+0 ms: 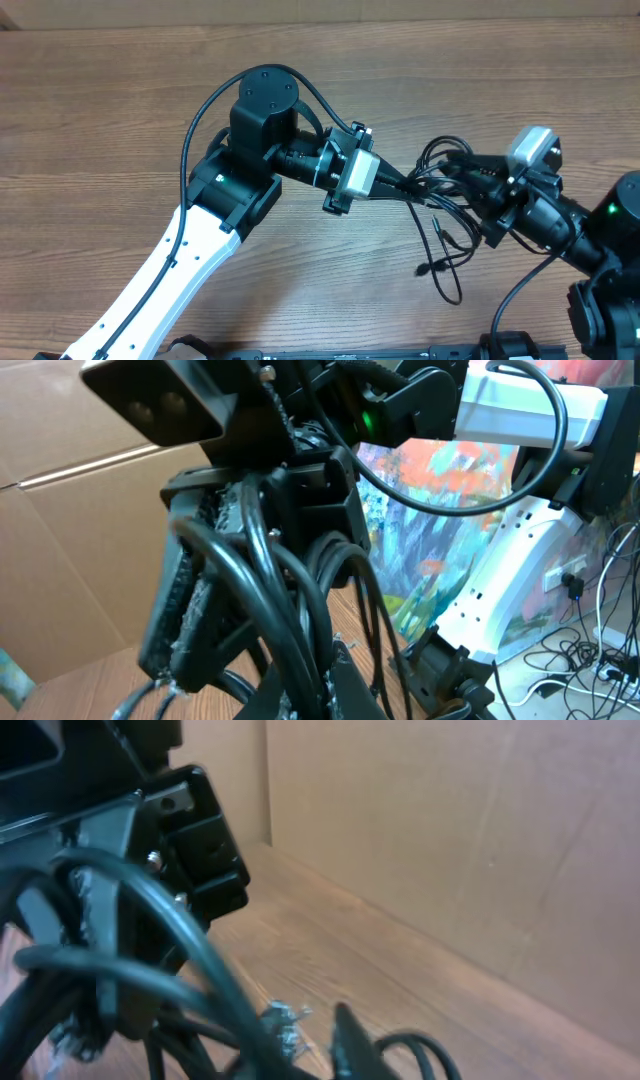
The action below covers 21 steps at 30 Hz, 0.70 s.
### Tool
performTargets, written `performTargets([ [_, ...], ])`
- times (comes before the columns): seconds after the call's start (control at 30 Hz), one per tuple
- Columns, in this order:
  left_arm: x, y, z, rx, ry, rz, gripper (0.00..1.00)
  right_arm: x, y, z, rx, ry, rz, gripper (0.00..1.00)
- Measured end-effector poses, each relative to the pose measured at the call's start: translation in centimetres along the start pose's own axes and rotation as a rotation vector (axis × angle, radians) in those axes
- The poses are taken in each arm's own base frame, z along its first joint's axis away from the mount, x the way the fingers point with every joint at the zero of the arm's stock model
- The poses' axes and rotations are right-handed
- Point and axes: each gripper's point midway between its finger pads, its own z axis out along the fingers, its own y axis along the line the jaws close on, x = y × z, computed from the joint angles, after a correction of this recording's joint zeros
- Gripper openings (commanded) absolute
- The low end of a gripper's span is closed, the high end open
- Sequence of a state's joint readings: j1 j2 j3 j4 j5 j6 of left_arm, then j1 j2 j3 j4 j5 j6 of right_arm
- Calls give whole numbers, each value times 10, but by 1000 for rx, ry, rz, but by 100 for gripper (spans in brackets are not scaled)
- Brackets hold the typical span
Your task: Untangle cables
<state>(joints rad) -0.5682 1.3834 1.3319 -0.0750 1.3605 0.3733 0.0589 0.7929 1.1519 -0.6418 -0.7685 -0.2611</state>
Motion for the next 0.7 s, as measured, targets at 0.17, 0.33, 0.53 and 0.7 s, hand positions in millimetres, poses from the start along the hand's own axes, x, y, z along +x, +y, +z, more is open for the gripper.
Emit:
performTargets([
  [0.17, 1, 4, 0, -25, 8, -34, 60, 4, -19, -1, 110, 20, 76, 4],
  [0.33, 4, 11, -4, -61, 18, -106, 100, 14, -60, -10, 359, 38, 221, 4],
  [0.53, 19, 48, -24, -285, 55, -356, 100, 17, -77, -16, 462, 35, 278, 4],
  [0.7, 25, 61, -29, -380, 42, -529, 100, 18, -79, -17, 478, 31, 295, 4],
])
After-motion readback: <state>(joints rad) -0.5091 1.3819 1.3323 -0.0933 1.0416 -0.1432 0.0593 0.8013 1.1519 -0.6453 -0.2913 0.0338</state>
